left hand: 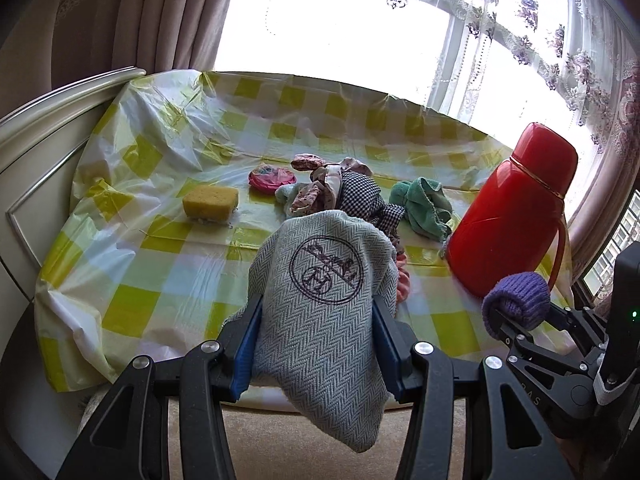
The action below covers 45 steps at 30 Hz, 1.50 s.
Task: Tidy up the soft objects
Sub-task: 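Carry the grey pouch into the white box with the left tool while the right drops the purple sock there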
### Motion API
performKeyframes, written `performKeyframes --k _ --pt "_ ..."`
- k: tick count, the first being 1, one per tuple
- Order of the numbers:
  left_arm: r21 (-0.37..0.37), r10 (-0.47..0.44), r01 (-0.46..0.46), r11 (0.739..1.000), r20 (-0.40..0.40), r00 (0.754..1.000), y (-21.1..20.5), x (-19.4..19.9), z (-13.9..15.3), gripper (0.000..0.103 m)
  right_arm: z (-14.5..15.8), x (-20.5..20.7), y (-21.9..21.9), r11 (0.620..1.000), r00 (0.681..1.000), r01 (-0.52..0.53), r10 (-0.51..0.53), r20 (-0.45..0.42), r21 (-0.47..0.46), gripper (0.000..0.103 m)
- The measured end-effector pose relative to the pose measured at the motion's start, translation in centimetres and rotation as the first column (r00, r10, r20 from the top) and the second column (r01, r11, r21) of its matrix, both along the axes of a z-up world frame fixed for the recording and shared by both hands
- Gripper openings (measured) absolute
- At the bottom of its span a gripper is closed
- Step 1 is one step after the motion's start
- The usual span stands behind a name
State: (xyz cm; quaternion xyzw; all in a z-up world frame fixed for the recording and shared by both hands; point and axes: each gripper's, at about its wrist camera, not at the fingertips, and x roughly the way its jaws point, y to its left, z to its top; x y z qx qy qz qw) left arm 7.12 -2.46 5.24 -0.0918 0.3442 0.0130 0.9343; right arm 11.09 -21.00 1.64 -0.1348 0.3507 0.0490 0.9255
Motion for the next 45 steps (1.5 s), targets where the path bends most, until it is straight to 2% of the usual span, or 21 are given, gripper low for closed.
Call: performKeyframes --k 14,25,31,37,45 --pt "-0.008 -0.186 0.186 0.983 -0.012 0.982 -8.2 -1.3 0.0 0.051 1.6 -4.0 -5.3 0.993 0.997 0.083 -0.083 0.000 0.083 0.059" --pt "-0.025 -0.328 0.327 0.945 -0.023 0.945 -14.4 -1.6 -0.3 0.051 1.7 -6.3 -12.9 0.966 0.976 0.220 -0.217 -0.034 0.135 0.059" --pt "-0.029 -0.424 0.423 0.906 -0.020 0.906 -18.6 -1.8 -0.2 0.052 0.6 -7.8 -18.0 0.936 0.945 0.326 -0.318 -0.076 0.133 0.059" --pt "-0.040 -0.516 0.515 0.856 -0.017 0.856 -22.9 -1.5 0.0 0.052 -0.4 -9.8 -23.4 0.889 0.898 0.438 -0.425 -0.117 0.134 0.059" --pt "-0.014 -0.638 0.638 0.770 -0.008 0.770 -29.6 -0.5 0.4 0.052 -1.7 -12.8 -30.4 0.806 0.815 0.576 -0.556 -0.165 0.132 0.059"
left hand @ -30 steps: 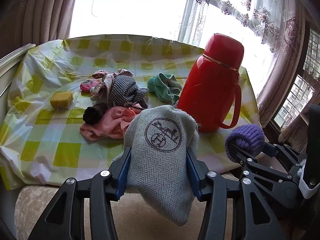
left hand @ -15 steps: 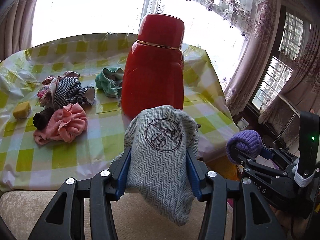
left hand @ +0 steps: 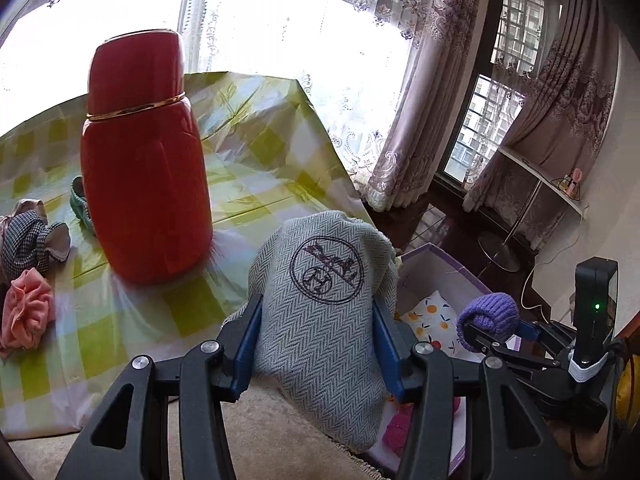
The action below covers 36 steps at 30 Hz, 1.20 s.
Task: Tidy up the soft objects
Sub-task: 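Carry the grey pouch into the white box with the left tool while the right drops the purple sock there, then move both open tools back over the bed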
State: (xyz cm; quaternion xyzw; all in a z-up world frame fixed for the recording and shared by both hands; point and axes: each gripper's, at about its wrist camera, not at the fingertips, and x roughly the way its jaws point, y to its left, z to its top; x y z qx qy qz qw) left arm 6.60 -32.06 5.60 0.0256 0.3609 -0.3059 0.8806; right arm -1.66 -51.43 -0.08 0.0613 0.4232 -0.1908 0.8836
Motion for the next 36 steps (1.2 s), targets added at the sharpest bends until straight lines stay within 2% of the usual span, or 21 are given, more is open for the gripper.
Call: performKeyframes --k 6,14,15,17,18,20,22,29,36 --pt "0.044 -0.157 0.155 0.987 0.062 0.986 -6.5 -0.2 0.3 0.052 -1.3 -1.4 -4.2 0.995 0.995 0.098 -0.097 -0.031 0.014 0.059" --pt "0.130 -0.359 0.341 0.931 0.162 0.919 -15.1 -0.9 0.0 0.054 -2.7 -2.2 -7.9 0.982 0.981 0.185 -0.182 -0.061 0.045 0.059" --pt "0.143 -0.378 0.356 0.923 0.180 0.908 -15.9 -0.9 -0.2 0.056 -2.9 -2.5 -8.3 0.980 0.979 0.194 -0.191 -0.064 0.048 0.059" --pt "0.192 -0.414 0.378 0.906 0.212 0.885 -18.1 -1.0 -0.9 0.067 -3.2 -2.6 -8.9 0.977 0.976 0.208 -0.204 -0.076 0.053 0.059" --pt "0.235 -0.419 0.370 0.899 0.215 0.882 -19.1 -0.7 -1.7 0.083 -3.4 -2.6 -9.1 0.975 0.975 0.213 -0.208 -0.083 0.056 0.060" --pt "0.303 -0.420 0.350 0.886 0.206 0.884 -20.5 0.0 -3.2 0.086 -3.7 -2.6 -9.5 0.973 0.971 0.223 -0.217 -0.099 0.062 0.062" --pt "0.328 -0.405 0.333 0.884 0.182 0.896 -20.5 0.7 -4.1 0.086 -4.0 -2.5 -9.9 0.971 0.969 0.230 -0.222 -0.112 0.066 0.063" --pt "0.264 -0.309 0.267 0.927 0.130 0.942 -16.4 2.0 -4.2 0.086 -4.2 -3.2 -9.8 0.969 0.965 0.239 -0.229 -0.126 0.065 0.072" --pt "0.156 -0.219 0.197 0.968 0.135 0.966 -11.8 2.3 -2.3 0.086 -3.1 -3.0 -9.2 0.971 0.968 0.235 -0.229 -0.105 0.048 0.076"
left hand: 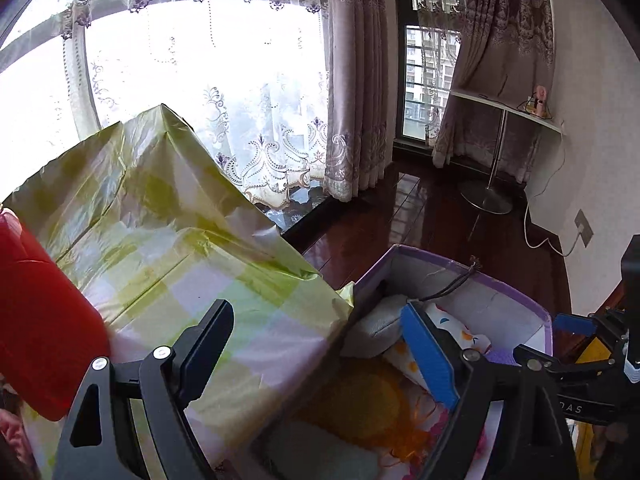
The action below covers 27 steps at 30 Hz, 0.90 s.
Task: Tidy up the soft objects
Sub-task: 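Move both open tools back over the bed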
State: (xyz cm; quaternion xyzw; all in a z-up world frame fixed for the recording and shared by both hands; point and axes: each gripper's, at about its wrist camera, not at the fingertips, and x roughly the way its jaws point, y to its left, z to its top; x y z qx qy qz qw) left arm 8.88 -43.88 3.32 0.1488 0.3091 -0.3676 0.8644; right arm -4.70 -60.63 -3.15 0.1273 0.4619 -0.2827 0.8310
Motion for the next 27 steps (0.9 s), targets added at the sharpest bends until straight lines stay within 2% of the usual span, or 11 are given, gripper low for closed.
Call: performKeyframes --k 6,10,15,19,22,24,27 --pt "-0.120 0.078 -0.086 0.989 -0.070 0.994 4.1 0.6 1.1 0.087 1.4 1.4 1.5 0.999 0.998 -0.043 0.044 0.036 -0.013 0.080" --pt "-0.165 0.117 -0.123 0.979 -0.050 0.992 6.7 0.2 2.4 0.087 2.0 2.6 4.2 0.994 0.992 -0.112 0.112 0.050 -0.007 0.081" --pt "-0.193 0.226 -0.227 0.955 -0.024 0.974 11.2 0.1 3.5 0.087 2.9 4.3 8.7 0.976 0.973 -0.218 0.218 0.075 -0.010 0.082" --pt "-0.219 0.337 -0.334 0.917 -0.028 0.941 15.6 0.4 3.9 0.087 4.0 5.5 12.7 0.953 0.946 -0.300 0.301 0.117 -0.025 0.087" --pt "-0.221 0.426 -0.424 0.878 -0.044 0.904 18.8 0.8 3.7 0.086 5.0 6.4 16.0 0.929 0.918 -0.366 0.369 0.144 -0.050 0.090" --pt "-0.225 0.478 -0.475 0.850 -0.047 0.877 21.0 1.0 3.7 0.086 5.6 6.9 18.0 0.911 0.898 -0.406 0.412 0.156 -0.071 0.095" --pt "-0.242 0.530 -0.529 0.814 -0.063 0.845 24.1 1.2 3.7 0.086 6.2 7.8 21.1 0.886 0.876 -0.448 0.462 0.139 -0.117 0.096"
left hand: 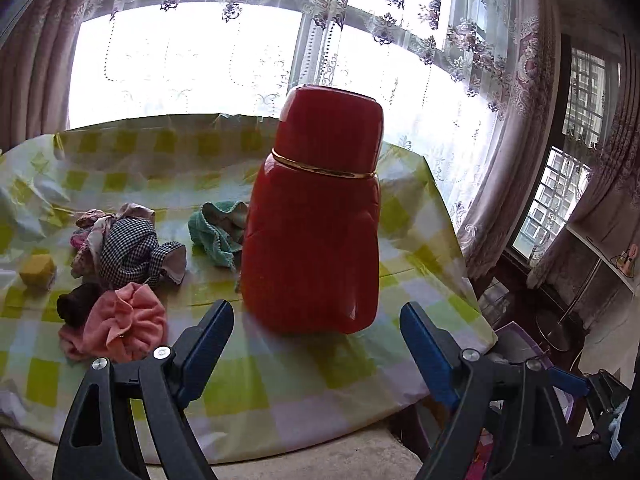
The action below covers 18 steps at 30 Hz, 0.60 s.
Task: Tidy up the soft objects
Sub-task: 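Move both open tools back over the bed, then grasp the yellow sponge with the left tool while the right grasps the pink towel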
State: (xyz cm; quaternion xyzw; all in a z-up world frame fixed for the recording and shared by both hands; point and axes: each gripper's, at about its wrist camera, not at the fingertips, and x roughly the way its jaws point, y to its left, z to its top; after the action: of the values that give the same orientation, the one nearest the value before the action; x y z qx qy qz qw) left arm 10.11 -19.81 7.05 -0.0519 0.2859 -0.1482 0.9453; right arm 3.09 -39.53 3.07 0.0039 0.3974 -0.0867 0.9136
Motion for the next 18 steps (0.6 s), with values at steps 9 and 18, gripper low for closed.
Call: performKeyframes --k 9,18 --pt "-0.050 0.174 -0.174 0.984 0.009 0.985 8.7 0.8 0.1 0.086 0.6 2.7 6.8 0.987 0.988 -0.155 0.156 -0.009 0.039 0.098" --pt "-0.066 0.338 -0.338 0.939 -0.006 0.941 17.2 1.7 -0.2 0.086 0.2 5.3 13.7 0.959 0.960 -0.280 0.279 0.015 0.051 0.098"
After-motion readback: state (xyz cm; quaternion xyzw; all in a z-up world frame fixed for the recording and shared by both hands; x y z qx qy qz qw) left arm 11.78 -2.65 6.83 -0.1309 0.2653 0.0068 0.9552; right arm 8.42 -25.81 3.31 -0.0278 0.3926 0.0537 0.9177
